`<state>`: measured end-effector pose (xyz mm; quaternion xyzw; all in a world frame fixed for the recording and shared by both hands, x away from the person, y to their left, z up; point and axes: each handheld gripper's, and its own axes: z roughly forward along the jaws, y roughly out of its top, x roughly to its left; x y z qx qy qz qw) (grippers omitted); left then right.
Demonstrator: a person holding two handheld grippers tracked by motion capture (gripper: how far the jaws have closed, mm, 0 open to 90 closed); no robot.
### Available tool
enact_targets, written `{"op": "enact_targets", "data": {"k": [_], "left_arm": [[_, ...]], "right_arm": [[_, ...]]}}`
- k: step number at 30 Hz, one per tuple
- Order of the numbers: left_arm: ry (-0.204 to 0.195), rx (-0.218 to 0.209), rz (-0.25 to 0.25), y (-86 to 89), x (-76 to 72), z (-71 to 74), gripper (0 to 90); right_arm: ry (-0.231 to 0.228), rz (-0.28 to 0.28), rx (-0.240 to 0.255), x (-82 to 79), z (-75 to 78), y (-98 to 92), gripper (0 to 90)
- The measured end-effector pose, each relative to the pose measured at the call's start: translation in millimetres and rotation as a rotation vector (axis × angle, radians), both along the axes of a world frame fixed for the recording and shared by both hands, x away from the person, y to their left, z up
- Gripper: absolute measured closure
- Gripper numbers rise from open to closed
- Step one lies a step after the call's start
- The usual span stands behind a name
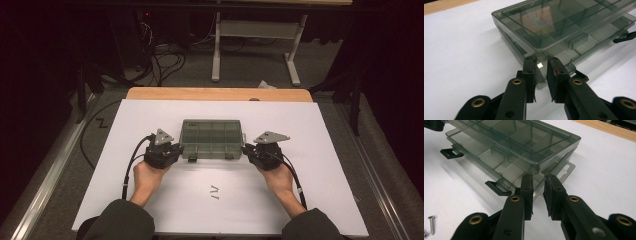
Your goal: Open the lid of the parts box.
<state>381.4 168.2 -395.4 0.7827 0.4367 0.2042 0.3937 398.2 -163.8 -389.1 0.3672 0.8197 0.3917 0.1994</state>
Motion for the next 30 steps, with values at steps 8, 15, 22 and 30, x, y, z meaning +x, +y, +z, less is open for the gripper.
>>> {"op": "enact_targets", "data": {"k": [8, 15, 22, 30], "left_arm": [[-0.006, 0.012, -0.005, -0.8, 2.2, 3.4, 62.7], [-0.018, 0.03, -0.003, -3.4, 3.9, 9.3, 55.3], [-0.004, 0.047, -0.001, -0.3, 7.7, 14.2, 55.1], [-0.012, 0.049, 0.0, 3.6, 13.8, 20.6, 53.4]], "right_arm": [[-0.017, -0.003, -0.001, 1.3, 4.1, -1.7, 73.9], [-0.025, -0.004, 0.001, 1.8, 9.2, -0.3, 69.2], [-0.042, 0.008, 0.007, 4.5, 17.2, -0.1, 64.8], [-0.04, 0.017, 0.012, 9.7, 23.3, 0.8, 64.7]]}}
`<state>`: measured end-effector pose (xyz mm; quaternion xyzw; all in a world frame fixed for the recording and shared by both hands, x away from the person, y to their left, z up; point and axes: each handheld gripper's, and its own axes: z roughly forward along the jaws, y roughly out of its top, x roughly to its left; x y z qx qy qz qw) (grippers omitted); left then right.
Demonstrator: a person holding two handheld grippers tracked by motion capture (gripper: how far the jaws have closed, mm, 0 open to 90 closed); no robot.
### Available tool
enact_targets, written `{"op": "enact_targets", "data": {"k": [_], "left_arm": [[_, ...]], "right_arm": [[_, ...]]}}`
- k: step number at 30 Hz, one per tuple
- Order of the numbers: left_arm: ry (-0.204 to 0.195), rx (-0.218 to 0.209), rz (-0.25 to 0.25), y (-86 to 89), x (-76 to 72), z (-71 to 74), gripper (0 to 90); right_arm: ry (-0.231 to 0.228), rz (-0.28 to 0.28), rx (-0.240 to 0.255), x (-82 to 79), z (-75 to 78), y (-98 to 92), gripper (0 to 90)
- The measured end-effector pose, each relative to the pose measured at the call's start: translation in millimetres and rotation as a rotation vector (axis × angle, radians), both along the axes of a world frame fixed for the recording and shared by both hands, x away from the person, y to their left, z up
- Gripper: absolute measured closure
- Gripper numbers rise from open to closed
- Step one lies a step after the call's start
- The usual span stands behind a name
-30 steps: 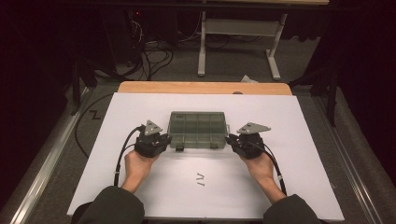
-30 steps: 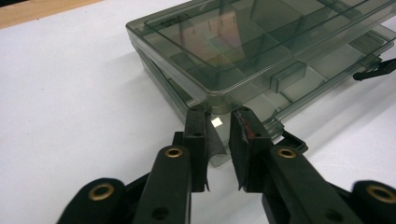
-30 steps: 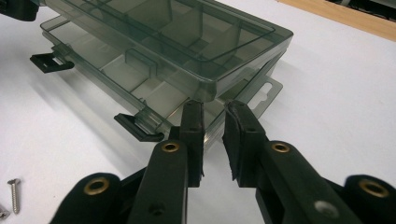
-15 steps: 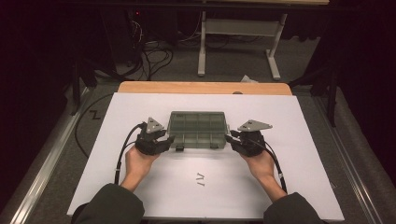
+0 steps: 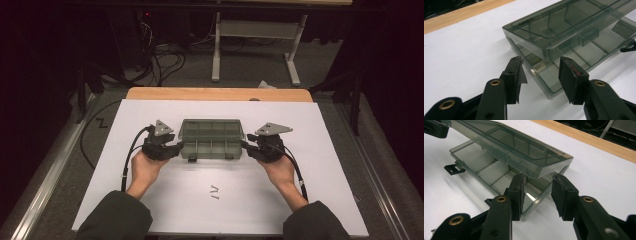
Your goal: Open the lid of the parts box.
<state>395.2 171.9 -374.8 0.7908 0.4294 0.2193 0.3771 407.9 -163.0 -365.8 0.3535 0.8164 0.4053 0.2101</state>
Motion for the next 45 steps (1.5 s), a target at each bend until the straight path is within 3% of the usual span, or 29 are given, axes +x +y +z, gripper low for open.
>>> {"op": "enact_targets", "data": {"k": [15, 32, 45], "left_arm": [[-0.03, -0.034, -0.011, 1.3, 11.1, 7.3, 53.1], [-0.036, -0.067, -0.013, 3.2, 22.2, 10.9, 56.8], [-0.042, -0.149, 0.013, 9.2, 36.3, 6.1, 64.0]], "right_arm": [[0.001, 0.009, 0.018, 8.6, 8.4, 0.7, 64.7], [0.007, 0.002, 0.026, 21.1, 12.6, 2.6, 63.8], [-0.03, -0.008, 0.043, 30.9, 16.6, 3.6, 67.3]]}}
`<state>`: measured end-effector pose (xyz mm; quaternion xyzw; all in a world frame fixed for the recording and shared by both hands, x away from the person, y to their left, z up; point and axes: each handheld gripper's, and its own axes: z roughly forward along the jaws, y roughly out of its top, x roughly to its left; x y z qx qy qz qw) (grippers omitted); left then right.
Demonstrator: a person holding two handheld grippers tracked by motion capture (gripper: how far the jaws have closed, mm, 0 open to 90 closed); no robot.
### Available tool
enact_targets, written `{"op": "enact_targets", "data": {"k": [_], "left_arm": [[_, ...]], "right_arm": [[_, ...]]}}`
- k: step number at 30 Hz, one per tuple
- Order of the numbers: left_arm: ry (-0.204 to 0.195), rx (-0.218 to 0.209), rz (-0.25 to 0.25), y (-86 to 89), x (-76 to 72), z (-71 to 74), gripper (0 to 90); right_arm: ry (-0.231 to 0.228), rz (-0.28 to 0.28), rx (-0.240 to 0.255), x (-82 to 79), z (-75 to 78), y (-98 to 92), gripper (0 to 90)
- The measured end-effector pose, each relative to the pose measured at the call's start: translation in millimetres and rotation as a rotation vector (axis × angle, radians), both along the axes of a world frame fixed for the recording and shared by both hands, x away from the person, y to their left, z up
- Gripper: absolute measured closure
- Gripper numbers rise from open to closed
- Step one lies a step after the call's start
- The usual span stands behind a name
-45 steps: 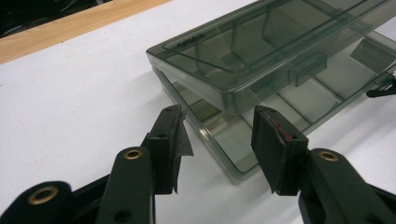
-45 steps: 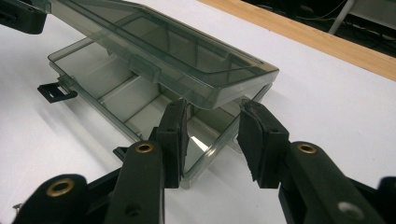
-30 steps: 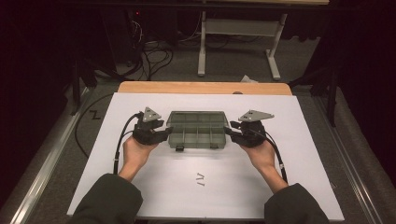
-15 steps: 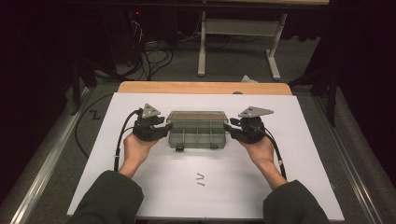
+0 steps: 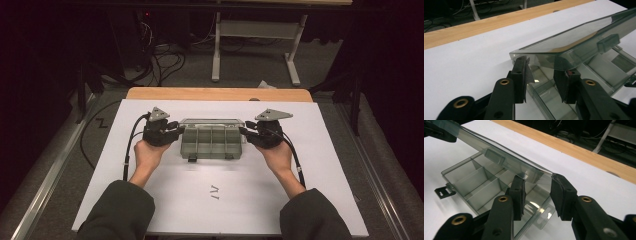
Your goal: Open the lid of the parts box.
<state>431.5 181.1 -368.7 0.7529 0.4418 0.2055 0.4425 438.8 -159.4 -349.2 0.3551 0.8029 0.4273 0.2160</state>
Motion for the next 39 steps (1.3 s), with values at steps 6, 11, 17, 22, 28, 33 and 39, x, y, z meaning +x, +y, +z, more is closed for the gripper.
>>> {"op": "enact_targets", "data": {"k": [6, 11, 17, 22, 28, 33, 39], "left_arm": [[-0.006, -0.013, 0.006, 1.4, 6.5, -2.6, 65.2], [-0.016, -0.033, 0.005, 0.3, 11.3, -1.2, 65.2], [-0.026, -0.018, 0.0, -3.7, 15.4, -1.4, 66.5], [-0.024, -0.022, 0.006, -4.1, 17.2, 0.6, 67.2], [-0.02, -0.017, 0.004, -3.6, 20.8, 3.0, 67.3], [-0.008, -0.031, 0.009, -3.8, 24.2, 5.3, 67.4], [-0.008, -0.048, 0.011, -1.9, 27.4, 5.2, 67.3]], "right_arm": [[0.006, -0.007, 0.01, 6.3, 1.1, 2.1, 68.6], [0.007, -0.017, 0.019, 10.2, -0.1, 3.0, 68.7], [0.019, -0.026, 0.032, 14.4, -3.0, 0.8, 68.8], [0.028, -0.034, 0.058, 17.4, -3.1, -1.9, 69.4], [0.031, -0.036, 0.063, 21.0, -2.1, -0.2, 70.5], [0.031, -0.04, 0.065, 23.7, 2.6, 4.5, 71.3], [0.035, -0.048, 0.075, 27.8, 1.8, 4.7, 71.7]]}}
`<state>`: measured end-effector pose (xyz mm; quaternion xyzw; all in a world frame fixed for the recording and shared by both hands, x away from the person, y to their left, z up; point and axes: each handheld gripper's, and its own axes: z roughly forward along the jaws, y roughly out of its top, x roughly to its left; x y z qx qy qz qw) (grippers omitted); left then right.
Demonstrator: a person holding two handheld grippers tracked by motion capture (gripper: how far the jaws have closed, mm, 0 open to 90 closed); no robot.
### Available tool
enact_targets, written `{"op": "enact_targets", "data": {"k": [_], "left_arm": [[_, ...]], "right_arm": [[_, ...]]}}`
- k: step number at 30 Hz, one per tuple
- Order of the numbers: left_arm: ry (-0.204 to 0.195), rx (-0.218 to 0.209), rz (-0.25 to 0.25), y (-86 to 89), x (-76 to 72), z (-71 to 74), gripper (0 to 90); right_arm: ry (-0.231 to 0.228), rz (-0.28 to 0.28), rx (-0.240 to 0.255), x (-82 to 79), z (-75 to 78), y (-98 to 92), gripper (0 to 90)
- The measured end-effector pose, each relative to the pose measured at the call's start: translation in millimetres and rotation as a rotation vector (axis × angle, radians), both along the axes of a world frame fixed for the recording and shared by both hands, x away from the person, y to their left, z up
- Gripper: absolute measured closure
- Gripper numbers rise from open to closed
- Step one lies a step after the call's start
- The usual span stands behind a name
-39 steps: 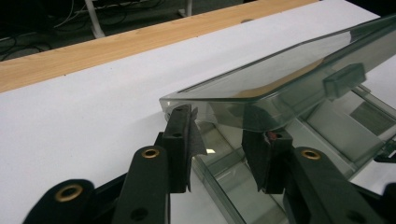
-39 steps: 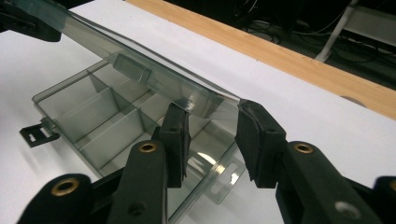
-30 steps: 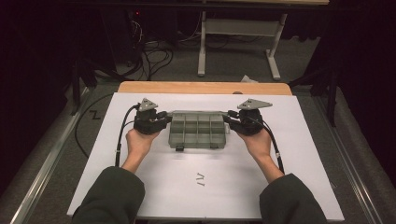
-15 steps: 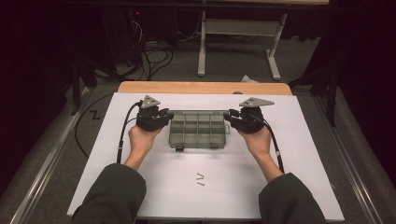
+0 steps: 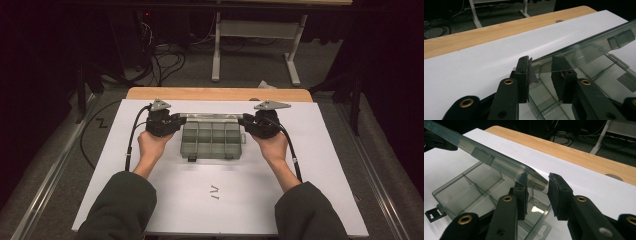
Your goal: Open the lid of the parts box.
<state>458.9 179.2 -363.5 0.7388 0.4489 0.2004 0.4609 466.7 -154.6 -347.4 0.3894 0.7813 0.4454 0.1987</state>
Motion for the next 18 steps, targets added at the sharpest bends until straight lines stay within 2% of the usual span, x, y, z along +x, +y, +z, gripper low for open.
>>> {"op": "enact_targets", "data": {"k": [4, 10, 11, 16, 18], "left_arm": [[-0.012, -0.014, 0.011, -0.4, 2.1, -1.4, 64.8], [-0.005, -0.019, 0.015, -0.6, 5.9, -4.1, 65.1], [-0.004, -0.032, 0.02, -1.8, 7.8, -5.4, 65.2], [-0.004, -0.043, 0.028, -1.7, 12.4, -5.9, 65.1], [-0.006, -0.047, 0.03, -2.5, 13.5, -5.8, 64.7]], "right_arm": [[0.007, -0.017, 0.016, 3.8, -1.6, -1.9, 72.1], [0.01, -0.028, 0.021, 7.0, -3.9, -3.0, 72.7], [0.011, -0.031, 0.024, 7.4, -4.2, -2.9, 72.9], [0.016, -0.039, 0.033, 12.2, -8.0, -2.1, 73.4], [0.031, -0.041, 0.033, 14.1, -9.1, -0.8, 73.4]]}}
